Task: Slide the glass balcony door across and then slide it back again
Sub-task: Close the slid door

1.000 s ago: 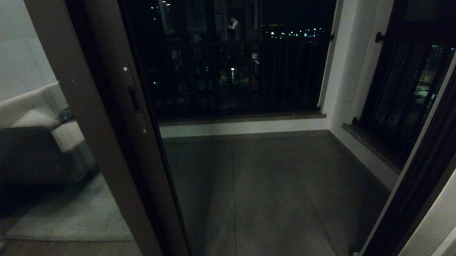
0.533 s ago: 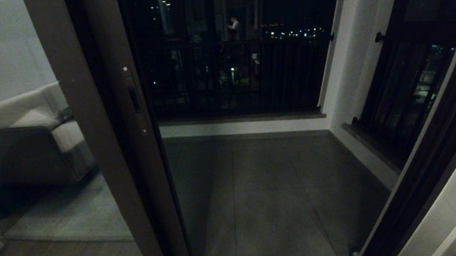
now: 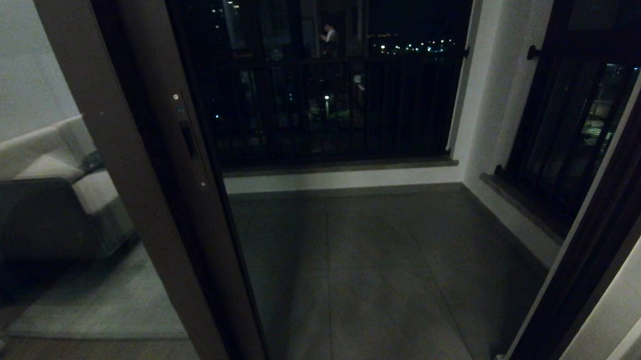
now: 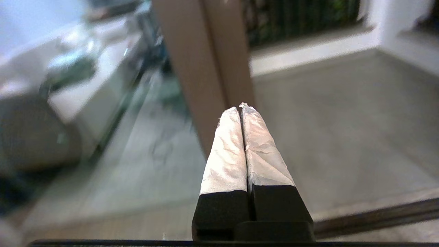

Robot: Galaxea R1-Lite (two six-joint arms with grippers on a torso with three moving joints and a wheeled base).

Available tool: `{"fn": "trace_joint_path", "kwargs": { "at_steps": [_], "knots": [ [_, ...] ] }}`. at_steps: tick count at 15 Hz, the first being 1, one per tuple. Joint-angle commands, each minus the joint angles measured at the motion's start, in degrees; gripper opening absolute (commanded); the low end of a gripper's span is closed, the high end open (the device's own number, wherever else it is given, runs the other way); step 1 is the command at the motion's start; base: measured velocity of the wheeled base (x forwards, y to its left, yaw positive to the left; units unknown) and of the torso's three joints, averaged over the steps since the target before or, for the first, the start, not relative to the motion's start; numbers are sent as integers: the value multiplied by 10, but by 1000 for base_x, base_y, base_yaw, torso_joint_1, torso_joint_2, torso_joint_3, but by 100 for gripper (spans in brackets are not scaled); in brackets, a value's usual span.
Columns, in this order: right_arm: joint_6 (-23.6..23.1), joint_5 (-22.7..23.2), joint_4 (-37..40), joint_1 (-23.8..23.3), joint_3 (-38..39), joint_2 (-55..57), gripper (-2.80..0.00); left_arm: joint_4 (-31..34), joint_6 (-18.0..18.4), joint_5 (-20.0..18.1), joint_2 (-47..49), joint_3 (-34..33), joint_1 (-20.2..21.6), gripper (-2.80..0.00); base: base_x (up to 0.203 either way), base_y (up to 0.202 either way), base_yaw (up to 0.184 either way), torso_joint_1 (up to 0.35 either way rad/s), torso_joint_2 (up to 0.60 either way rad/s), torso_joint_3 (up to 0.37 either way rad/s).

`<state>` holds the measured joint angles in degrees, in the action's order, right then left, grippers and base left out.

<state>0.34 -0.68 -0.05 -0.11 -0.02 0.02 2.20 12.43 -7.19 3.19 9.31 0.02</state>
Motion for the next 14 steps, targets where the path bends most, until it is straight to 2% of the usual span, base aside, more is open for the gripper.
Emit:
{"fn": "trace_joint_path", "kwargs": {
  "at_steps": [1, 5, 9, 12, 14],
  "knots": [
    [0, 0, 0, 0, 0, 0, -280, -1, 2, -17, 97, 87, 2, -280, 0, 0, 0, 0, 0, 0],
    [0, 0, 0, 0, 0, 0, -280, -13, -9, -55, 258, 233, 2, -280, 0, 0, 0, 0, 0, 0],
    [0, 0, 0, 0, 0, 0, -280, -8, -65, -116, 423, 364, -6, -280, 0, 0, 0, 0, 0, 0],
    [0, 0, 0, 0, 0, 0, -280, 41, -136, -131, 533, 464, -82, -280, 0, 0, 0, 0, 0, 0],
    [0, 0, 0, 0, 0, 0, -280, 55, -152, -133, 596, 500, -112, -280, 0, 0, 0, 0, 0, 0]
  ]
}}
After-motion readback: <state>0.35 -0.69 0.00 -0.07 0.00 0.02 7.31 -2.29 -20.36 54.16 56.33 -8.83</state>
